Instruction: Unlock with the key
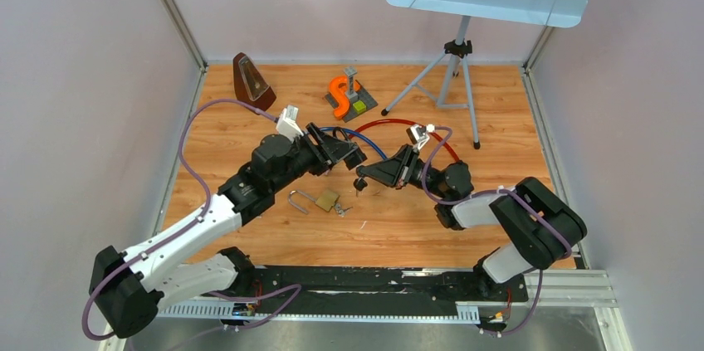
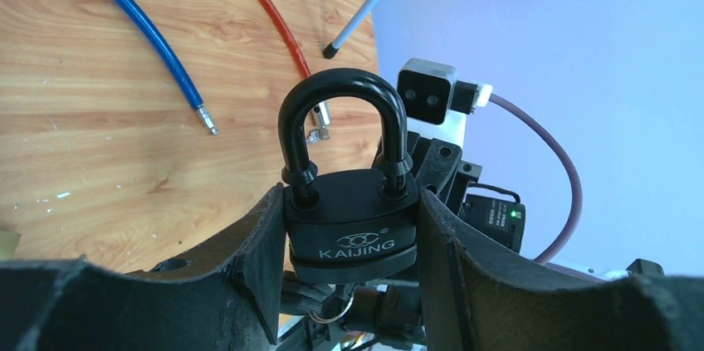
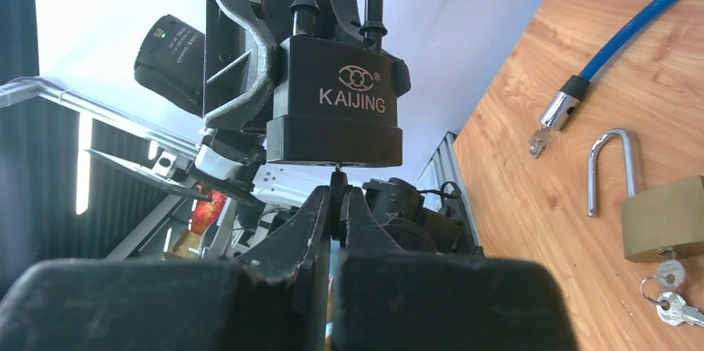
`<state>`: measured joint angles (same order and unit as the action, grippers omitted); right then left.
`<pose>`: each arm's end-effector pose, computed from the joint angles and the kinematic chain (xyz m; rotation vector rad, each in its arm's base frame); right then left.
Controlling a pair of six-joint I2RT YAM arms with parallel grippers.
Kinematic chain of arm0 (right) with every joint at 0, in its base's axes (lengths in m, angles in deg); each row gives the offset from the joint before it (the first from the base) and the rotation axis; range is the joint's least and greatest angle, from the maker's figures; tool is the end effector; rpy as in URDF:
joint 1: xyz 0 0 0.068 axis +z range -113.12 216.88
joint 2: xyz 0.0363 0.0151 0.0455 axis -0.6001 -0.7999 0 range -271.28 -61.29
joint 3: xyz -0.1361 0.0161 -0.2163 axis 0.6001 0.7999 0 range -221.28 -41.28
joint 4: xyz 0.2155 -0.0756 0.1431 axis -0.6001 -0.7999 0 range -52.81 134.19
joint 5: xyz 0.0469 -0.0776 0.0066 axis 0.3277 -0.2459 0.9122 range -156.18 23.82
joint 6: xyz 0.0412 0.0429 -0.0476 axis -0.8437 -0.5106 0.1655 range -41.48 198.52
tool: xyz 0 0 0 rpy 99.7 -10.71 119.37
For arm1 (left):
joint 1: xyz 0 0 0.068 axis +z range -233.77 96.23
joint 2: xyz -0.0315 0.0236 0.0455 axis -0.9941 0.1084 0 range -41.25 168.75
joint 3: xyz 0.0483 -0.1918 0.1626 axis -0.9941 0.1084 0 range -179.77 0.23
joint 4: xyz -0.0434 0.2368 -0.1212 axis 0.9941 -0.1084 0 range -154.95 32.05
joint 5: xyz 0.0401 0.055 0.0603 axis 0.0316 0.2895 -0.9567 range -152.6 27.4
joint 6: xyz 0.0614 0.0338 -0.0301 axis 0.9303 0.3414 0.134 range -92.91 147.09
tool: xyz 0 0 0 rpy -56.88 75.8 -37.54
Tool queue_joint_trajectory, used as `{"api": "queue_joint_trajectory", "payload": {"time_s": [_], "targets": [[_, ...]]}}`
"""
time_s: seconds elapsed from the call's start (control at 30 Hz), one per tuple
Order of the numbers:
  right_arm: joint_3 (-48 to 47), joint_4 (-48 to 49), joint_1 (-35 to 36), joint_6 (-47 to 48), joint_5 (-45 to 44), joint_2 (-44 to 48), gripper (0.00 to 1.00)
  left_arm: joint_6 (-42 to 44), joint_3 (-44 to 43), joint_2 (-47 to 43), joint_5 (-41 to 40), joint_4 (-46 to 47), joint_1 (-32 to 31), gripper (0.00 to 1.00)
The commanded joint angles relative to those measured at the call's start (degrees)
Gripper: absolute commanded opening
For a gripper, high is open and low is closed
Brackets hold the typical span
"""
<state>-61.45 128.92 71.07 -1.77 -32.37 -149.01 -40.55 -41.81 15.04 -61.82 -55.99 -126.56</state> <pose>0.2151 0.1895 0.1862 0.0190 1.6542 1.9952 0.2043 -0.1903 0.2848 -0.4226 1.9688 -1.3401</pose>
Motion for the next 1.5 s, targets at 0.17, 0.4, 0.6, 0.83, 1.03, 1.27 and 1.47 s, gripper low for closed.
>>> {"api": "queue_joint_trajectory", "payload": {"time_s": [0.17, 0.4, 0.6, 0.83, 1.03, 1.27, 1.47], "targets": [[0.4, -12.78, -0.35, 16.2, -3.06, 11.3, 0.47, 4.42, -8.97, -2.73, -4.84, -11.71, -2.86, 0.0], [-1.73, -39.68, 4.04, 40.73, -13.38, 29.71, 0.74, 4.96, -14.43, 0.75, -8.19, -21.1, -2.83, 0.0], [-6.57, -43.49, 5.99, 45.55, -15.26, 29.13, 0.76, 5.38, -16.29, 3.27, -6.53, -19.91, -2.83, 0.0], [-13.0, -44.6, 8.97, 47.59, -17.65, 21.0, 0.72, 4.14, -16.33, 4.16, -4.25, -16.4, -2.83, 0.0], [-13.98, -45.7, 10.89, 47.96, -20.4, 16.98, 0.67, 3.26, -15.86, 3.48, -4.94, -14.95, -2.87, 0.0], [-12.65, -44.42, 10.98, 47.94, -20.75, 16.19, 0.58, 3.1, -15.36, 3.09, -5.1, -14.04, -2.83, 0.0], [-12.92, -41.62, 10.93, 47.41, -19.24, 16.46, 0.1, 5.25, -14.91, 3.12, -4.09, -13.98, -2.83, 0.33]]}}
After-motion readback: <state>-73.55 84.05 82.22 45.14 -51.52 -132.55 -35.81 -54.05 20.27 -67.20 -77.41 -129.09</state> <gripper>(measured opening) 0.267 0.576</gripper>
